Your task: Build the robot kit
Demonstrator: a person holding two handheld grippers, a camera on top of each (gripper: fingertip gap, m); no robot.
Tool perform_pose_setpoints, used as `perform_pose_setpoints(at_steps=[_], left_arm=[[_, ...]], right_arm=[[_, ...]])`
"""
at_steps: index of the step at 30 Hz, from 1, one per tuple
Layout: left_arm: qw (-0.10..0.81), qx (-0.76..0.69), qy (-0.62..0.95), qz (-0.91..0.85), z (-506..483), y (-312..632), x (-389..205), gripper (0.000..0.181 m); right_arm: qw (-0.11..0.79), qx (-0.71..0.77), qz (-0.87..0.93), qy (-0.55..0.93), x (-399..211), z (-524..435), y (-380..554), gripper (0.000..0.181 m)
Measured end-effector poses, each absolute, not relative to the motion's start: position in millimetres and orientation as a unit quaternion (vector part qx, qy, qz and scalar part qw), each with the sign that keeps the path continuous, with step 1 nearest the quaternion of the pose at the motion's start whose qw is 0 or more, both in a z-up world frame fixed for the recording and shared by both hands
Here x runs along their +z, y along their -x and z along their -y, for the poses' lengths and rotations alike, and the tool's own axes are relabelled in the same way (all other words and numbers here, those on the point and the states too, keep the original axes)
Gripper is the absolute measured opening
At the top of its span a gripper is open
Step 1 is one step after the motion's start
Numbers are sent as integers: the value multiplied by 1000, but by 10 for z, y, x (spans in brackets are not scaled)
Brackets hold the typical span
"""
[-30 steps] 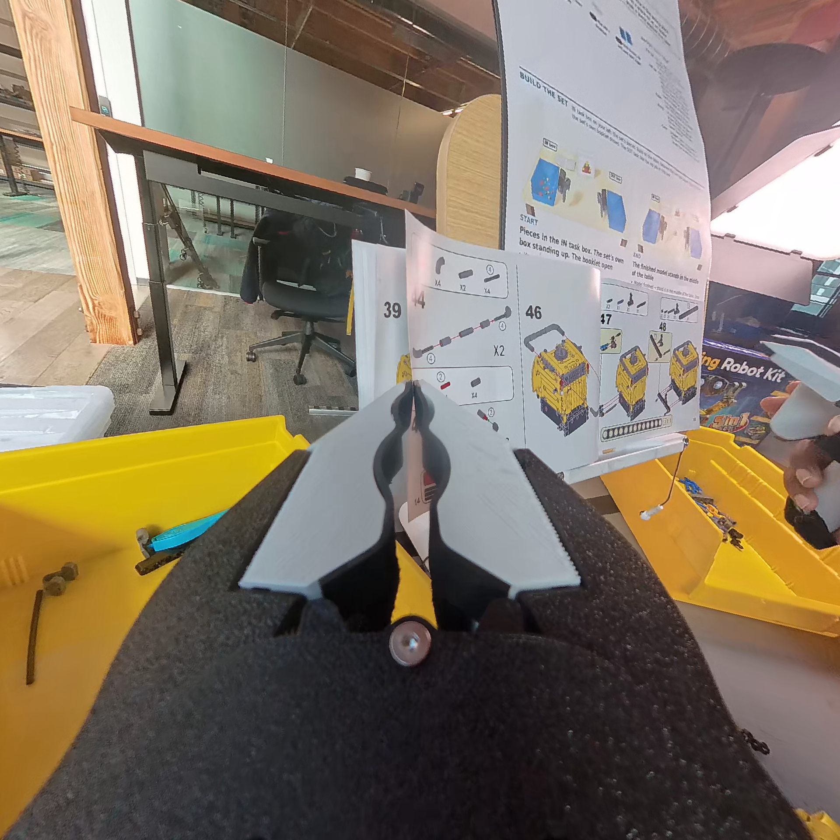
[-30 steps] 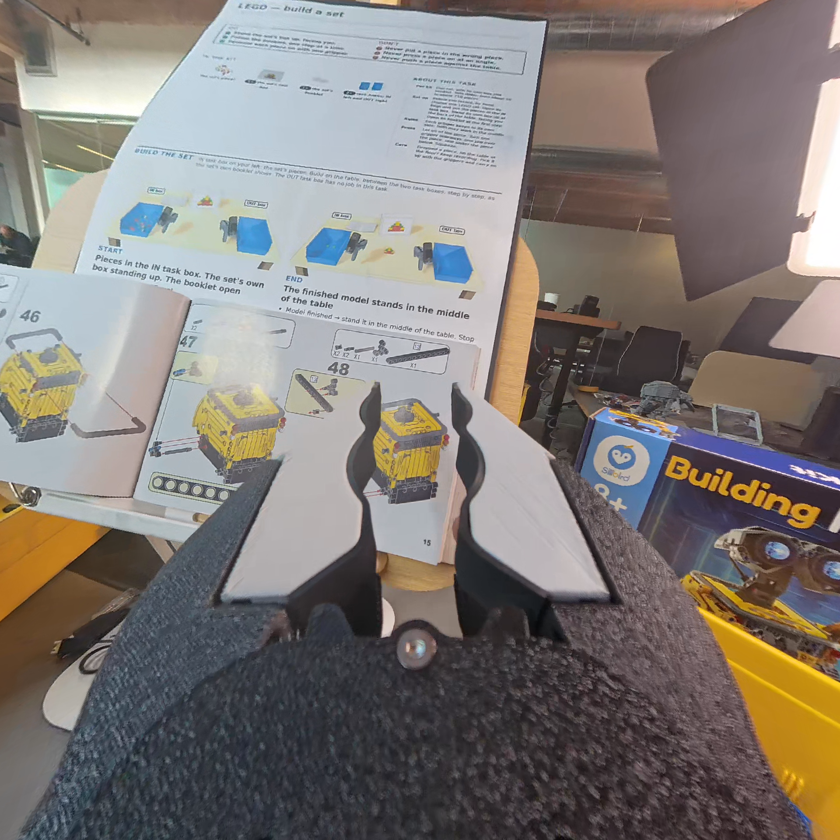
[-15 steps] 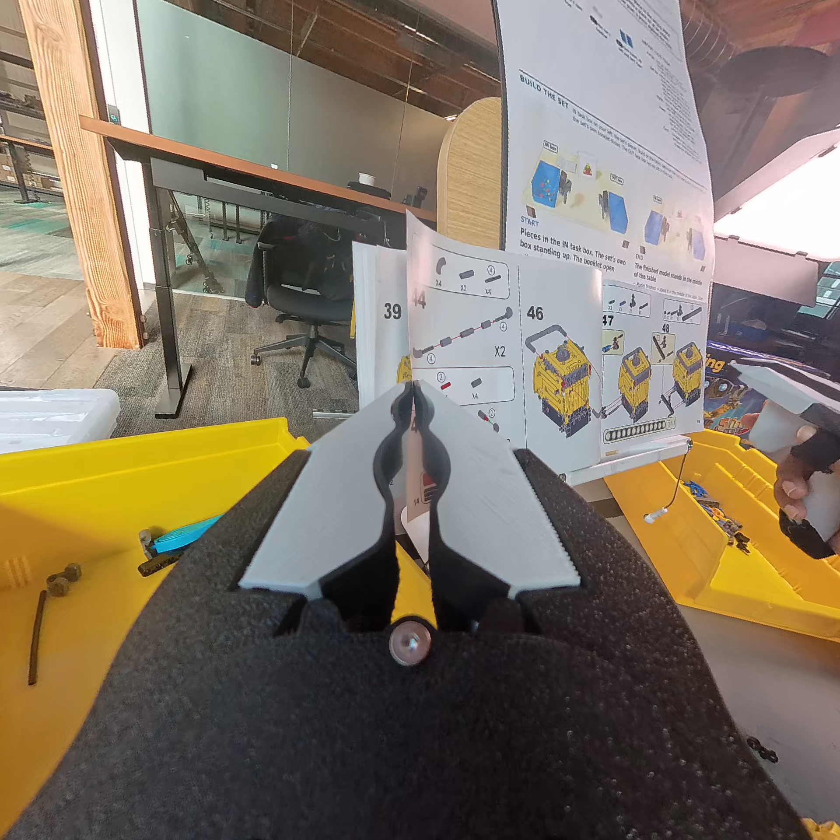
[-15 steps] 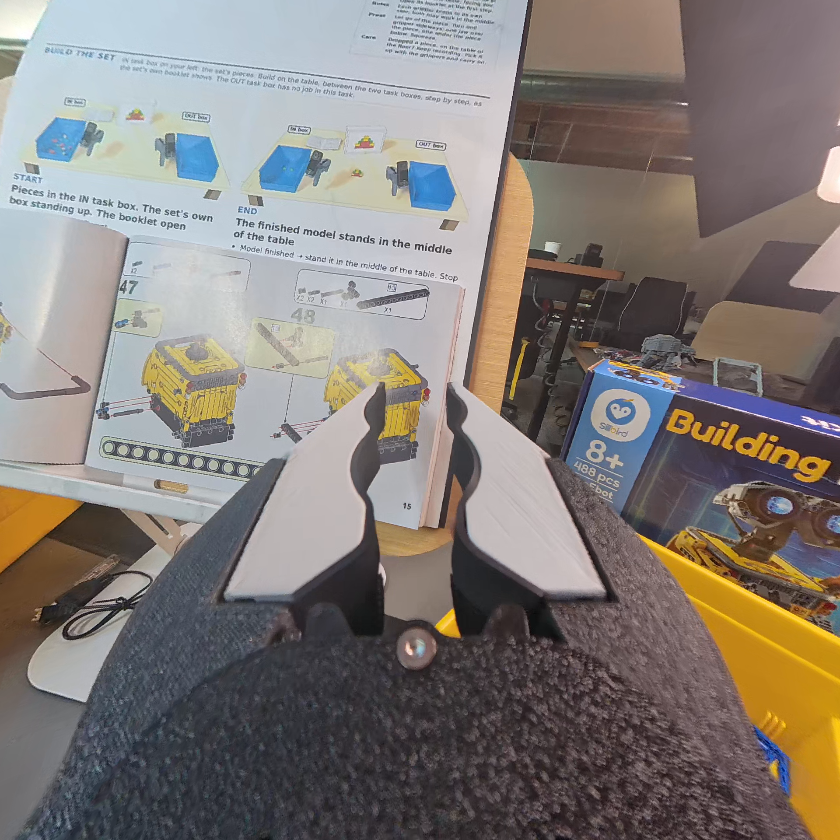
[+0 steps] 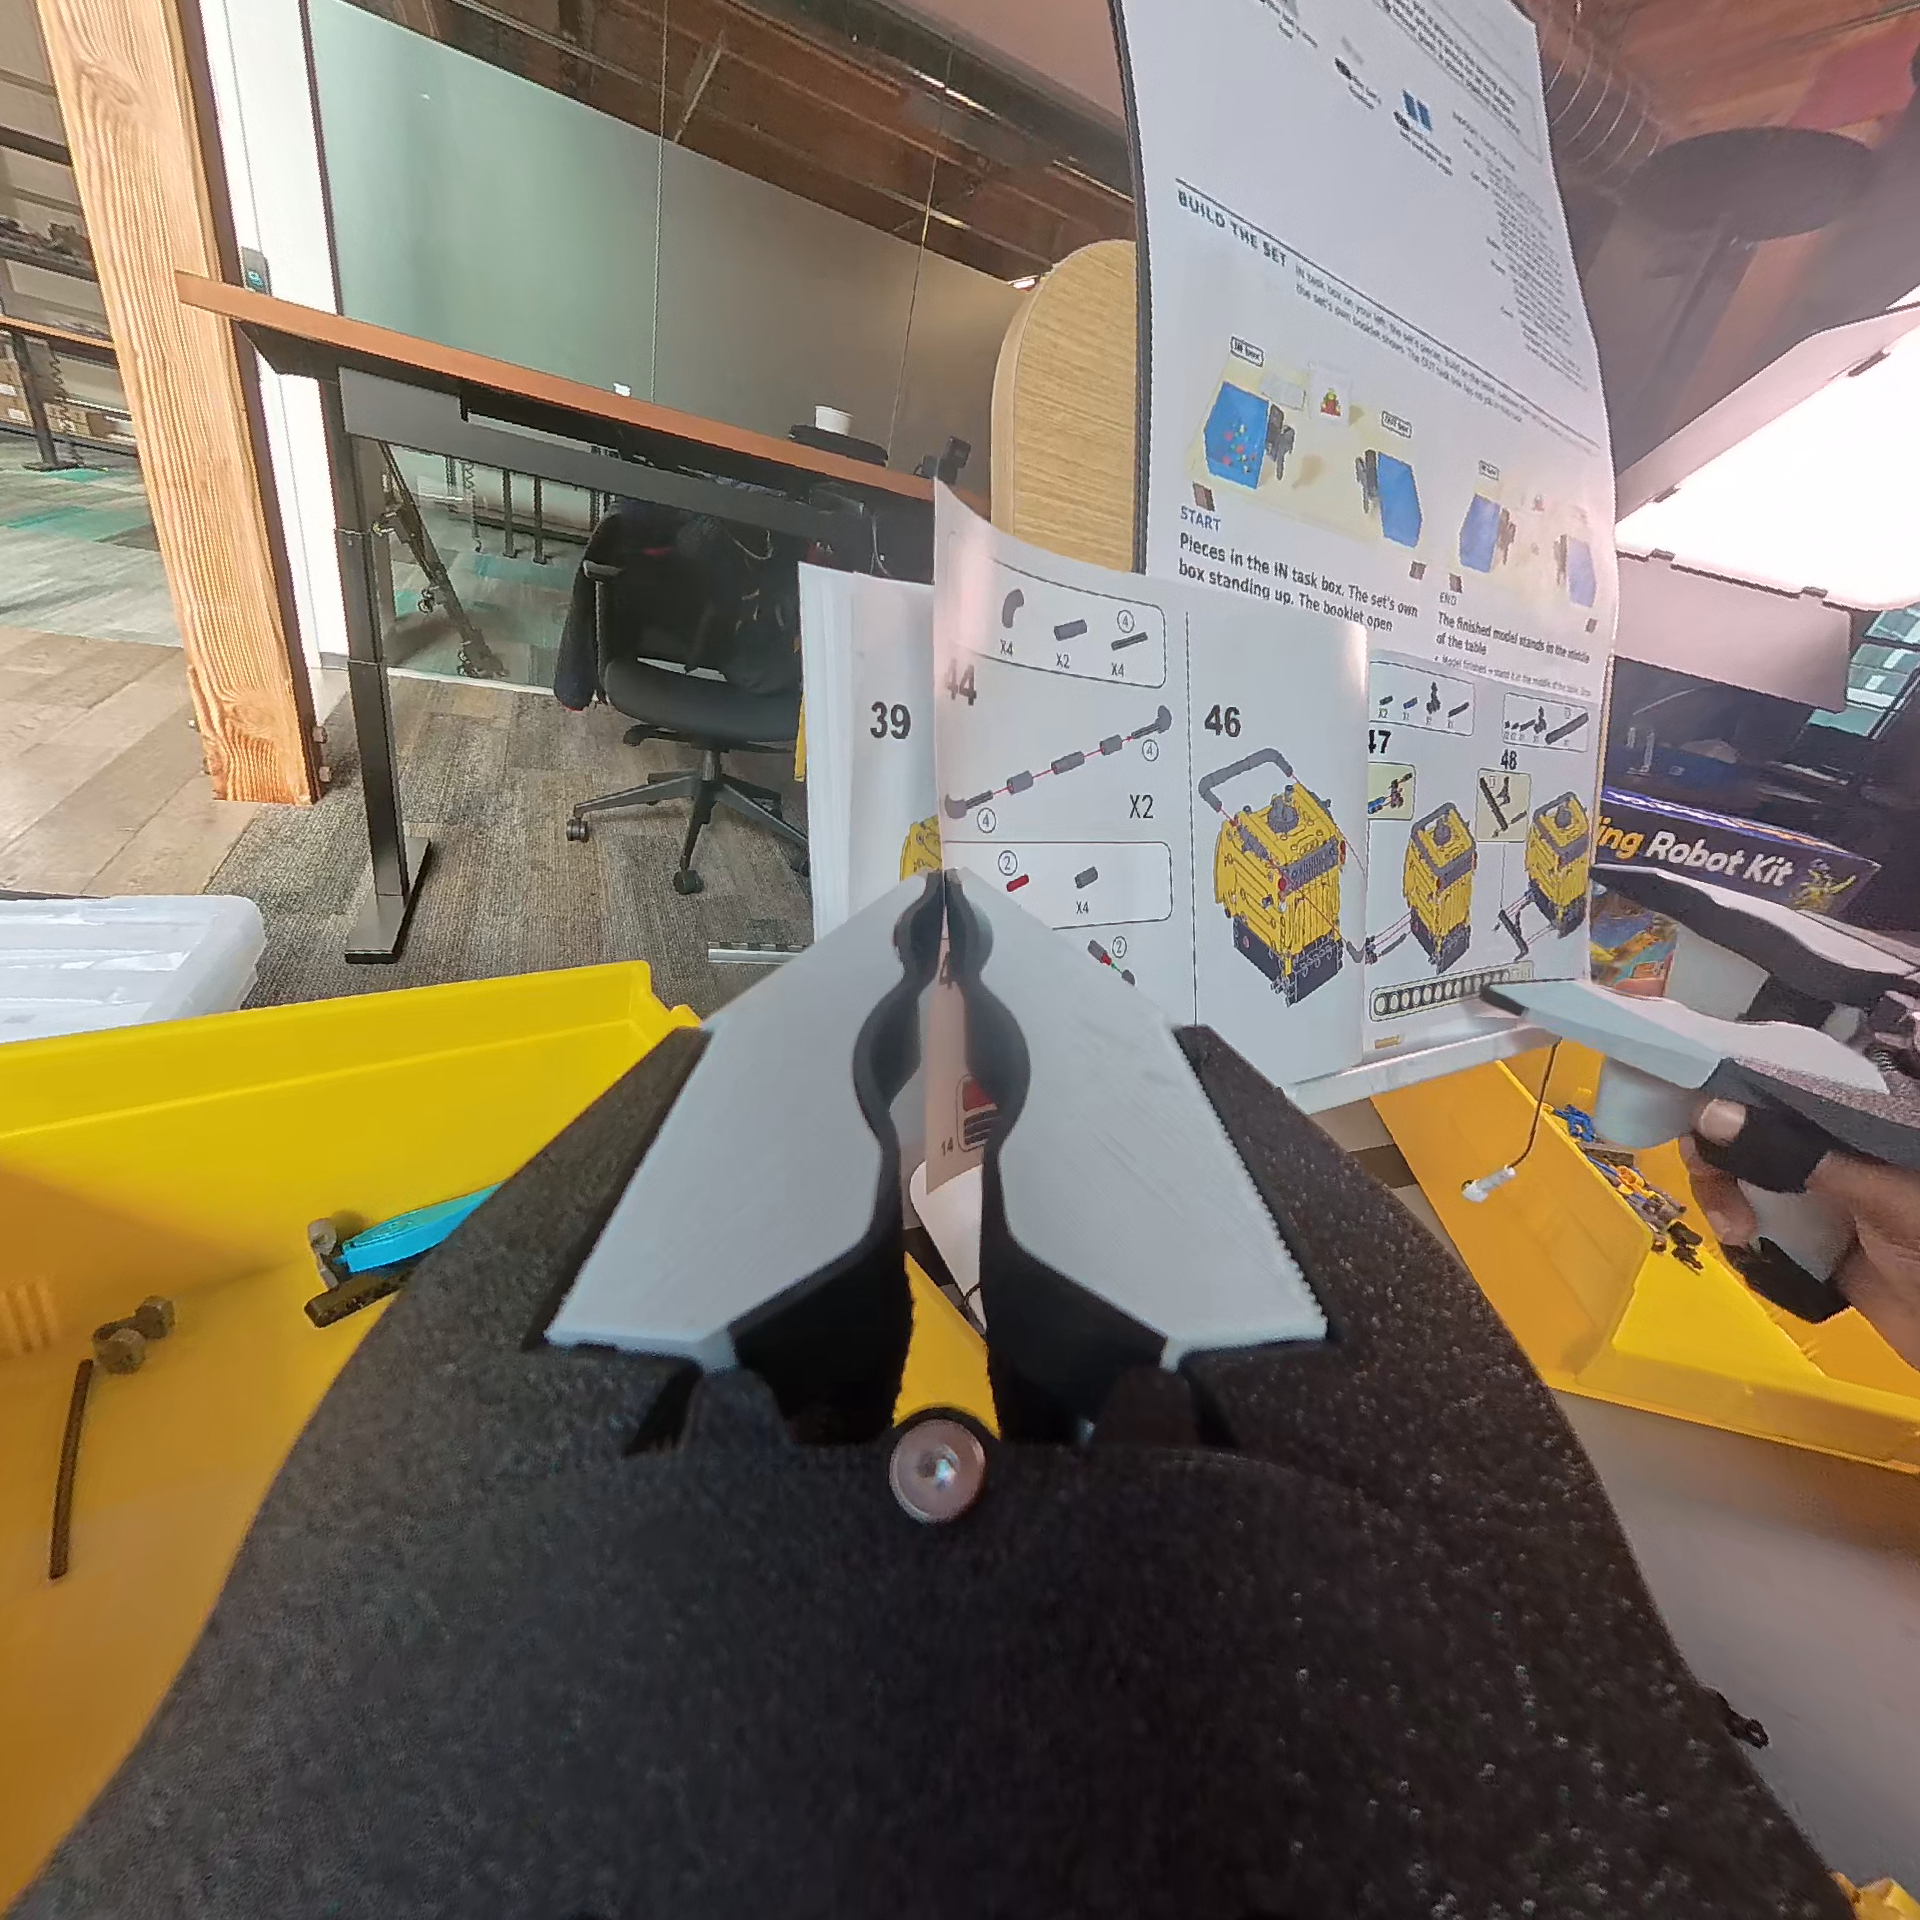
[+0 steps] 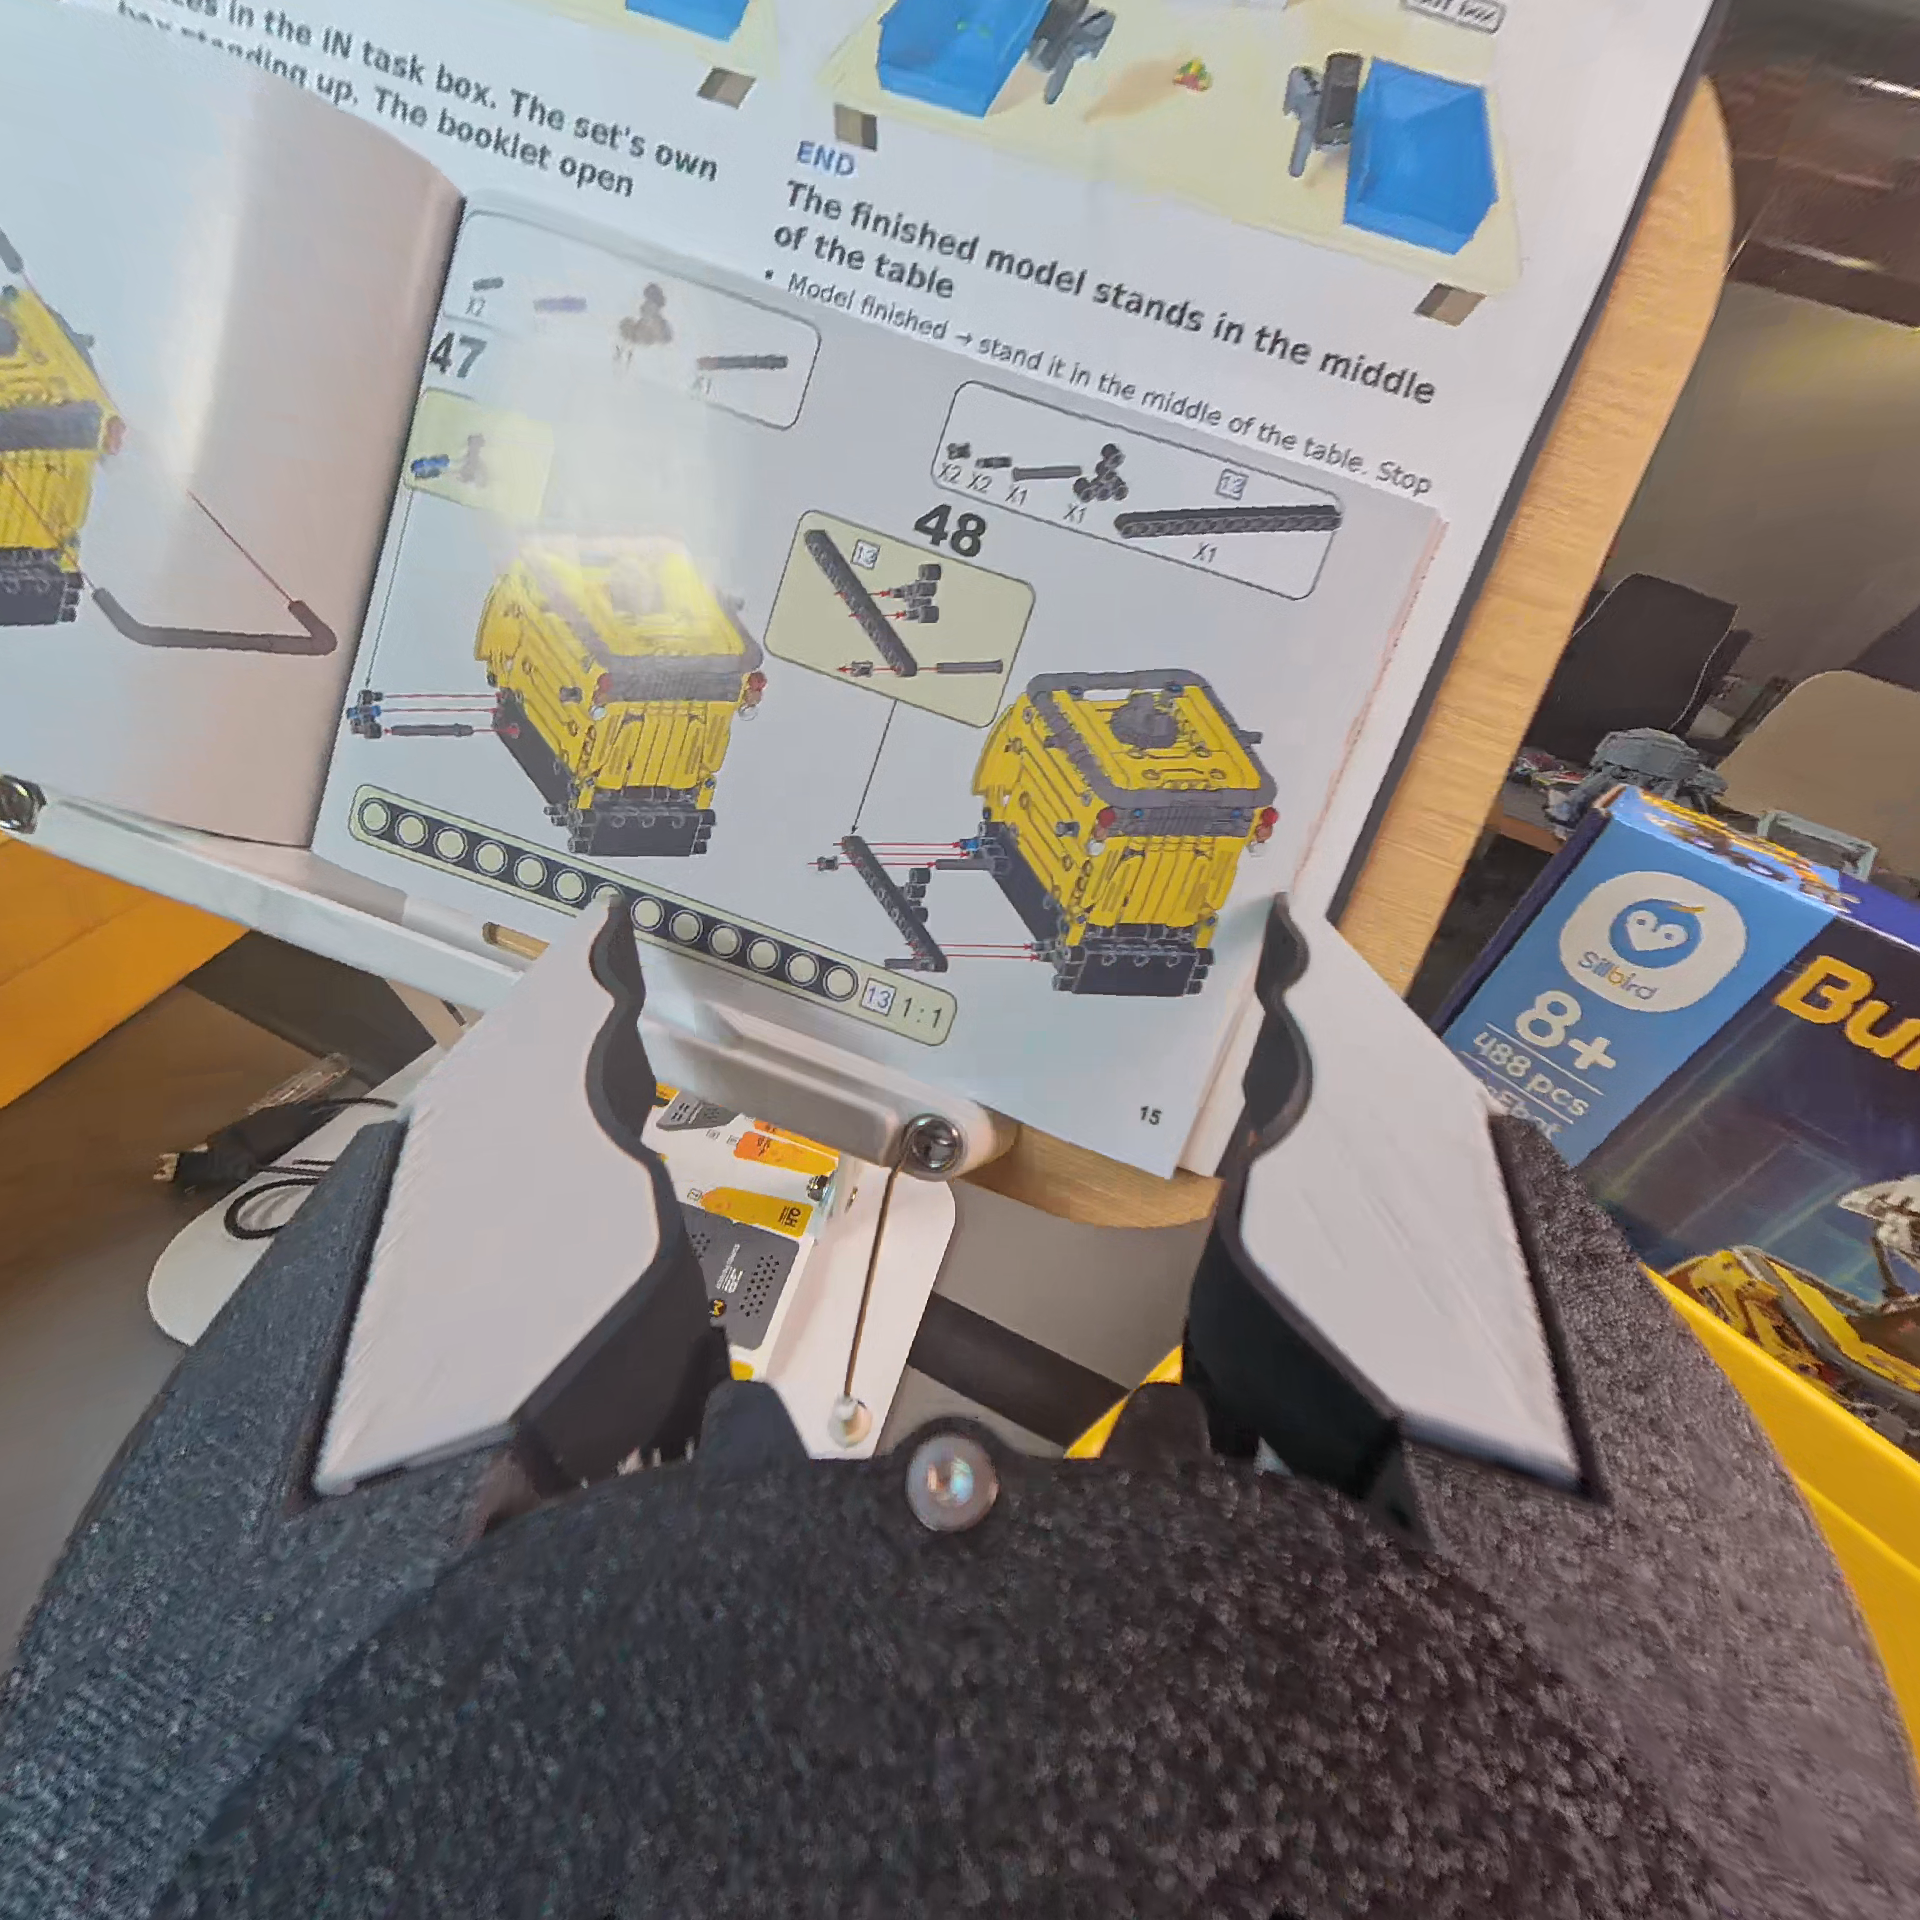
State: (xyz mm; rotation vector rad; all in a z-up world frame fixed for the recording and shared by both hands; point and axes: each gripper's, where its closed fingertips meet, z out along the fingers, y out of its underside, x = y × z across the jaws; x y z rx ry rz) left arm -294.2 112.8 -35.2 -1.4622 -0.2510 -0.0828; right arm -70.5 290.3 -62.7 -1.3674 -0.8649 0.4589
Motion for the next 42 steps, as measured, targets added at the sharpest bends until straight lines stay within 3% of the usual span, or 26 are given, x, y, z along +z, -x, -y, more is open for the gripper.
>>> perform_pose_setpoints(at_steps=[8, 13, 20, 23, 29, 30, 31, 34, 36, 42], left_arm=[[737, -39, 665, 114, -1129, 2936, -349, 0], [738, -41, 664, 114, -1118, 2935, -334, 0], [739, -44, 662, 113, -1111, 2929, -322, 0], [739, -45, 662, 112, -1110, 2927, -318, 0], [740, -45, 662, 112, -1108, 2921, -314, 0], [740, -45, 662, 112, -1108, 2920, -314, 0], [740, -45, 662, 112, -1110, 2920, -316, 0], [740, -46, 662, 112, -1109, 2918, -315, 0], [740, -46, 662, 112, -1112, 2916, -318, 0], [740, -44, 662, 114, -1115, 2914, -321, 0]], right_arm=[[684, 153, 392, 597, -693, -2917, 742, 121], [694, 147, 400, 580, -684, -2849, 785, 105], [709, 138, 391, 570, -638, -2851, 753, 101], [720, 131, 389, 559, -595, -2833, 733, 90], [742, 105, 385, 538, -539, -2810, 690, 45], [735, 108, 390, 545, -574, -2816, 704, 45], [733, 113, 385, 549, -583, -2831, 702, 57], [720, 138, 377, 566, -596, -2857, 731, 109], [696, 163, 395, 577, -687, -2820, 819, 115], [693, 176, 396, 577, -724, -2770, 868, 94]])
